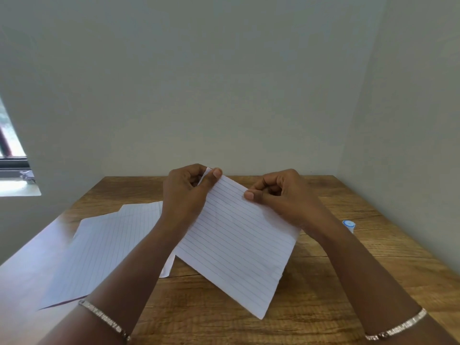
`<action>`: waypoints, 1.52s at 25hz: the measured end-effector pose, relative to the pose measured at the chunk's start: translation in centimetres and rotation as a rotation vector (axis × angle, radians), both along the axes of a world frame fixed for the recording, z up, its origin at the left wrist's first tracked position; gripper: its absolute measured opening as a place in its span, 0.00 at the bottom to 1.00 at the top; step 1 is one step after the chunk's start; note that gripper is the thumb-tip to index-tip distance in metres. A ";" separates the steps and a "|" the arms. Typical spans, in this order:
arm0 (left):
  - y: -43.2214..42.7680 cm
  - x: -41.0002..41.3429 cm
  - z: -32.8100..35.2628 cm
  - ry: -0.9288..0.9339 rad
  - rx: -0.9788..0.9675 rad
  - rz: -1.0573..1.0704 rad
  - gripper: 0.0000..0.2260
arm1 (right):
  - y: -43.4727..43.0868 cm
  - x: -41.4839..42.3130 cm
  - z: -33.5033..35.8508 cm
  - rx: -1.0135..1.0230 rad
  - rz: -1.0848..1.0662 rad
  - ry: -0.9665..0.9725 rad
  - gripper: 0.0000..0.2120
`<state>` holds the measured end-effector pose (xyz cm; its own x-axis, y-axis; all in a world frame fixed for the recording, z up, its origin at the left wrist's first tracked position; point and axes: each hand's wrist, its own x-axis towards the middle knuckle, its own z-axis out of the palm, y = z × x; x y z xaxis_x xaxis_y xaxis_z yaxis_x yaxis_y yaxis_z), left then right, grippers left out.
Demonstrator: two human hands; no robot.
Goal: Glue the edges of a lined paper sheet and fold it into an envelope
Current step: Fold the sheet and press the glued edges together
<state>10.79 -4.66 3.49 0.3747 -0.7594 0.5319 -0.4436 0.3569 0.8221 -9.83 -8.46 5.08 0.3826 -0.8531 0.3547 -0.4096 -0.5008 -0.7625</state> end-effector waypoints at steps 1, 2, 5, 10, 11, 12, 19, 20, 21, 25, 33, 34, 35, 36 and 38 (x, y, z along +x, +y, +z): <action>0.0 -0.1 0.0 0.010 0.010 -0.008 0.11 | -0.1 0.1 -0.1 -0.028 -0.020 0.017 0.05; 0.1 -0.2 0.0 0.008 0.017 -0.009 0.11 | -0.2 0.2 -0.2 -0.053 -0.039 0.034 0.05; 0.1 -0.2 0.0 0.013 0.011 0.008 0.12 | -0.2 0.3 -0.3 -0.077 -0.063 0.043 0.08; 0.1 0.7 0.3 0.063 -0.010 0.054 0.18 | -0.4 -0.1 0.0 -0.085 -0.082 0.027 0.09; 0.1 0.6 0.3 0.069 -0.006 0.047 0.18 | -0.4 0.0 0.0 -0.093 -0.100 0.017 0.09; 0.1 0.5 0.3 0.076 -0.002 0.041 0.17 | -0.4 0.0 0.0 -0.091 -0.116 -0.011 0.09; 0.2 0.6 0.3 0.183 -0.015 0.078 0.17 | -0.4 -0.4 -0.1 0.009 -0.142 -0.304 0.08; 0.1 0.6 0.4 0.186 -0.018 0.072 0.17 | -0.5 -0.3 -0.2 -0.004 -0.159 -0.302 0.07; 0.1 0.5 0.3 0.189 -0.020 0.065 0.18 | -0.5 -0.3 -0.2 -0.002 -0.164 -0.308 0.08; -0.1 0.9 0.2 0.217 -0.031 0.100 0.18 | -0.6 -0.7 -0.3 0.095 -0.085 -0.430 0.12; -0.9 1.5 -0.6 0.274 0.040 0.088 0.14 | -0.7 -0.8 -0.4 0.018 -0.176 -0.430 0.13; -0.9 1.5 -0.6 0.258 0.038 0.086 0.15 | -0.7 -0.8 -0.4 0.014 -0.180 -0.423 0.13; -1.0 1.5 -0.6 0.257 0.030 0.086 0.15 | -0.7 -0.9 -0.3 0.011 -0.183 -0.420 0.14; -1.0 1.6 -0.5 0.270 0.017 0.086 0.16 | -0.7 -0.9 -0.3 0.012 -0.180 -0.421 0.14; -0.9 1.6 -0.3 0.292 -0.006 0.084 0.17 | -0.8 -0.9 -0.2 0.008 -0.162 -0.424 0.14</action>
